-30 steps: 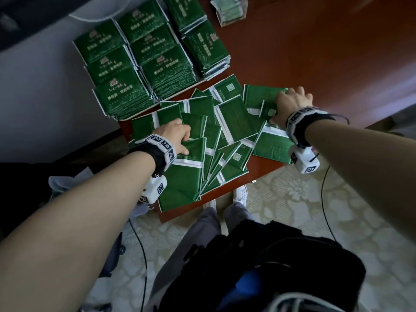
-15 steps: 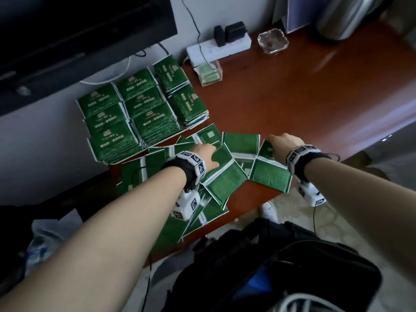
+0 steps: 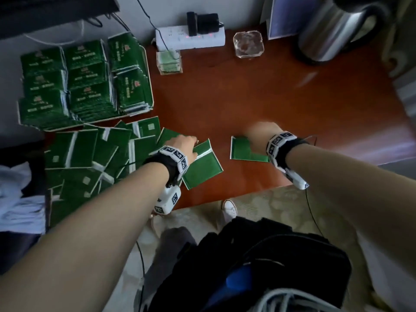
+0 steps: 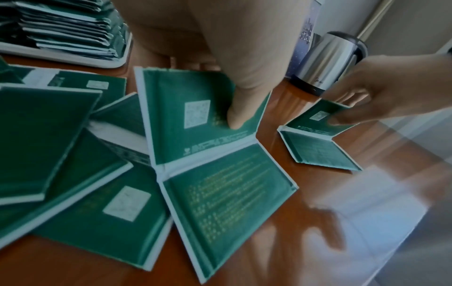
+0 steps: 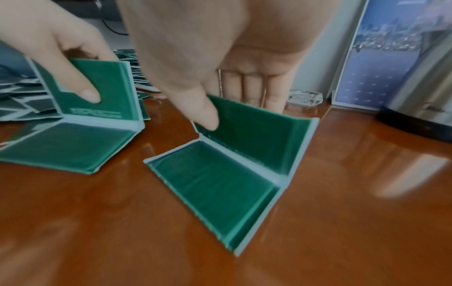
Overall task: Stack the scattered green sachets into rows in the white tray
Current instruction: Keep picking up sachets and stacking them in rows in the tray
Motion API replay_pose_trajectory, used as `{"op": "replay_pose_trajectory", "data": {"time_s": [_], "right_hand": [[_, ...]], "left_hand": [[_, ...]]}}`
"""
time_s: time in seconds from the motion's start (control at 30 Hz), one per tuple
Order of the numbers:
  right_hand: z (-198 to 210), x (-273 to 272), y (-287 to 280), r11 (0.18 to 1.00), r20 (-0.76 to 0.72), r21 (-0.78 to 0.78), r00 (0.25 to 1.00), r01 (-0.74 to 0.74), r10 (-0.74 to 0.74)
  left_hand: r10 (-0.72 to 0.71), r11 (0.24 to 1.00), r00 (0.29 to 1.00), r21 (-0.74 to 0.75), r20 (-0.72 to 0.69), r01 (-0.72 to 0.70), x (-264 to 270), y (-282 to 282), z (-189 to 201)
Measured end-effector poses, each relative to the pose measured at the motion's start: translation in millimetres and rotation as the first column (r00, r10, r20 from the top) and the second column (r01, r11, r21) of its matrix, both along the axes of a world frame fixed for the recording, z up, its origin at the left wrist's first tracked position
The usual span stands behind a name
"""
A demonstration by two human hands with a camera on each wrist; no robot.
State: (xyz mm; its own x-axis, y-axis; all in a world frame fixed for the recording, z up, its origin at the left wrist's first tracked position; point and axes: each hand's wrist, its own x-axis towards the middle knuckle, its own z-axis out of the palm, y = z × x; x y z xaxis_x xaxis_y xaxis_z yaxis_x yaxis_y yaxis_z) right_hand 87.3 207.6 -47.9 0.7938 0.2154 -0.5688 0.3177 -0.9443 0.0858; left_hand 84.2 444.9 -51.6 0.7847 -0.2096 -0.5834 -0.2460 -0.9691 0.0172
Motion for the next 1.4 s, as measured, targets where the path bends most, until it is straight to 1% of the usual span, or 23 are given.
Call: {"op": "replay_pose_trajectory", "data": {"time_s": [0.07,0.17,0.2,0.27,0.33,0.4,0.57,0.67,0.73,0.8,0.87,0.93,1.03,1.13,1.27,1.33,1.4], "right_hand": [[-16,-14,-10,0.997,-0.039,0.072,0.999,0.009,-0.006],[-43,-45,-23,0.990,-0.113,0.139,0.993,0.032,-0.016],[-53,-56,-25,0.986,-0.094,0.162,0.996,0.027,-0.012],[-69,-75,-28,0.975,-0.018,0.222,1.000,0.012,-0.009],[-81,-94,-27,0.958,0.039,0.285,0.999,-0.003,-0.009],[-89,-113,-28,0.944,0.093,0.328,0.996,-0.037,0.007],[-102,-170,-24,0.946,0.195,0.292,0.977,-0.143,0.087],[-104,-191,-19,0.940,0.254,0.301,0.964,-0.159,0.082],[-95,-192,-16,0.945,0.239,0.294,0.968,-0.145,0.074],[-80,-188,-12,0.955,0.188,0.270,0.979,-0.125,0.075],[-60,-181,-6,0.963,0.122,0.250,0.990,-0.100,0.071],[-35,-173,2,0.969,0.092,0.237,0.994,-0.074,0.053],[11,-156,21,0.979,0.145,0.196,0.989,-0.057,0.028],[55,-132,43,0.983,0.231,0.172,0.973,-0.068,0.027],[109,-98,72,0.972,0.350,0.209,0.936,-0.111,0.032],[127,-80,86,0.968,0.390,0.218,0.920,-0.126,0.032],[136,-59,99,0.965,0.414,0.228,0.910,-0.132,0.026]], "left_hand": [[0.018,0.999,0.999,-0.050,0.031,-0.016,-13,-12,-4],[0.023,0.987,0.999,-0.158,-0.041,-0.030,-43,-24,-26],[0.006,0.987,0.998,-0.158,-0.059,-0.016,-57,-26,-36],[-0.047,0.992,0.998,-0.122,-0.040,0.041,-90,-27,-57],[-0.078,0.991,0.997,-0.105,0.021,0.080,-123,-27,-74],[-0.073,0.989,0.993,-0.120,0.096,0.084,-150,-29,-86],[-0.041,0.986,0.971,-0.146,0.234,0.077,-199,-35,-102],[0.009,0.975,0.966,-0.215,0.260,0.049,-218,-32,-98],[0.035,0.964,0.965,-0.263,0.260,0.036,-222,-29,-88],[0.066,0.957,0.971,-0.289,0.231,0.004,-221,-22,-73],[0.110,0.964,0.961,-0.262,0.256,-0.041,-215,-14,-51],[0.142,0.970,0.946,-0.233,0.292,-0.074,-208,-6,-25],[0.167,0.972,0.926,-0.213,0.337,-0.098,-191,13,17],[0.196,0.969,0.904,-0.216,0.379,-0.120,-166,33,62],[0.246,0.965,0.871,-0.189,0.426,-0.180,-130,62,120],[0.238,0.970,0.860,-0.159,0.452,-0.184,-112,75,139],[0.227,0.974,0.854,-0.127,0.467,-0.190,-94,86,148]]}}
